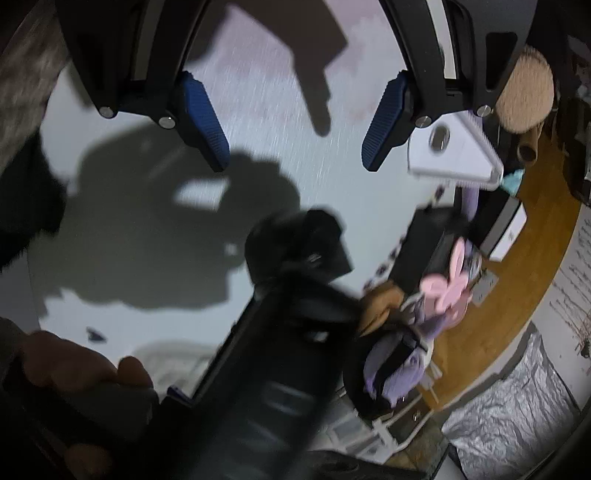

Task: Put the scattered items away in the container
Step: 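Lift and carry the gold-lidded tin with the right tool toward the container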

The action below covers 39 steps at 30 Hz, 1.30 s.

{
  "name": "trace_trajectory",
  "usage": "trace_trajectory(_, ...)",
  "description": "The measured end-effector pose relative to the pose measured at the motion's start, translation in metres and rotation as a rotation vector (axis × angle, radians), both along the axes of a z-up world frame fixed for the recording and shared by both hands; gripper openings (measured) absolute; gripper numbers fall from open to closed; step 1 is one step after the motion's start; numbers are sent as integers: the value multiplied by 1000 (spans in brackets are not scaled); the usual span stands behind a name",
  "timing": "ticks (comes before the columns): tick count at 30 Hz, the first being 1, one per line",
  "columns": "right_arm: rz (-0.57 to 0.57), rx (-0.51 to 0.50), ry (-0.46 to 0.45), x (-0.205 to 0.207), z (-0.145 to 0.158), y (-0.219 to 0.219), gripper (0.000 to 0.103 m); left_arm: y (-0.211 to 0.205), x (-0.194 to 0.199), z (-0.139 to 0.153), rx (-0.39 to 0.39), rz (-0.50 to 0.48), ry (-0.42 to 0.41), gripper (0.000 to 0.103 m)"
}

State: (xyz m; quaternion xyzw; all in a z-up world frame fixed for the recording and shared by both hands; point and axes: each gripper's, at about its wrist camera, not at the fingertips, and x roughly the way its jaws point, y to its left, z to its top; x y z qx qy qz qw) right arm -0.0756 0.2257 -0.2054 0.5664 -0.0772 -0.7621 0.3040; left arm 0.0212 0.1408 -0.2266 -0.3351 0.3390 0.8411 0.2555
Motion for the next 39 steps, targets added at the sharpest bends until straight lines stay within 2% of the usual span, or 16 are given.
trace_trajectory(1, -12, -14, -13, 0, 4, 2, 61, 3, -2, 3, 9, -8, 11, 72)
trace_trajectory(2, -26, -29, -23, 1, 12, 4, 61, 5, -3, 10, 19, -22, 27, 64)
trace_trajectory(3, -37, -41, -23, 3, 20, 6, 61, 6, -4, 17, 29, -36, 43, 60)
trace_trajectory(8, -82, -51, 23, 13, 67, 10, 61, 9, -5, 66, 89, -95, 170, 53)
trace_trajectory(12, -137, -57, 86, 22, 112, 25, 61, 14, -6, 105, 132, -159, 261, 52)
trace_trajectory(15, -191, -66, 171, 31, 150, 44, 61, 24, -11, 133, 160, -222, 332, 52)
trace_trajectory(18, -249, -81, 239, 36, 181, 71, 61, 45, -21, 164, 200, -292, 401, 52)
trace_trajectory(22, -329, -104, 314, 32, 214, 117, 61, 83, -38, 196, 263, -330, 463, 52)
trace_trajectory(27, -404, -122, 346, 4, 240, 180, 61, 132, -59, 224, 321, -300, 468, 53)
trace_trajectory(29, -423, -98, 345, -14, 246, 204, 61, 138, -69, 225, 333, -278, 446, 58)
trace_trajectory(31, -436, -55, 331, -37, 248, 226, 61, 138, -80, 221, 338, -240, 403, 58)
trace_trajectory(34, -429, 34, 274, -76, 238, 246, 61, 136, -90, 215, 325, -147, 343, 58)
trace_trajectory(39, -355, 186, 161, -143, 193, 253, 61, 118, -100, 198, 311, 33, 277, 58)
